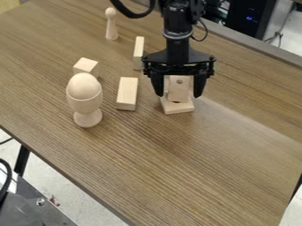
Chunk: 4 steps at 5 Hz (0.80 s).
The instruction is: The robot arm did not complete the action
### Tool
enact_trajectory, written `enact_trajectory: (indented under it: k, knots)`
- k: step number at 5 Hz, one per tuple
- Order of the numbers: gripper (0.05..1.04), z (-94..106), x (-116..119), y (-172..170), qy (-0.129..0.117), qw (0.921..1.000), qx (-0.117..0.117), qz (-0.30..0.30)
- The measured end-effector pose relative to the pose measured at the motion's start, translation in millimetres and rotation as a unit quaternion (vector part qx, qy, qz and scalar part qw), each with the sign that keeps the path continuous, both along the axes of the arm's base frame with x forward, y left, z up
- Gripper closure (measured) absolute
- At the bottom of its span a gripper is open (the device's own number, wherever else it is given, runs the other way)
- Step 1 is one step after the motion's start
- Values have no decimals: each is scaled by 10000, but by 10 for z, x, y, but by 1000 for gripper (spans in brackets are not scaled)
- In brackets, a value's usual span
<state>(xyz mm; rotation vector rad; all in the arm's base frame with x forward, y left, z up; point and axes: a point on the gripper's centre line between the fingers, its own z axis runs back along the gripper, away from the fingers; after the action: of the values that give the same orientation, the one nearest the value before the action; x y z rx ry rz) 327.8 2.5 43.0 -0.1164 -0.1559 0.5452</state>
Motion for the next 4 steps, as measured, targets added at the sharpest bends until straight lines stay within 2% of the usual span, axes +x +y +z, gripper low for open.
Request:
enact_trajectory:
  k: [1,2,4]
  knots:
    - [394,-92,-40,-5,154,9999,-2,-5]
    - [471,-96,-39,-22,118,9999,-77,43]
    - [472,-104,-76,-59,111,9998,-144,108]
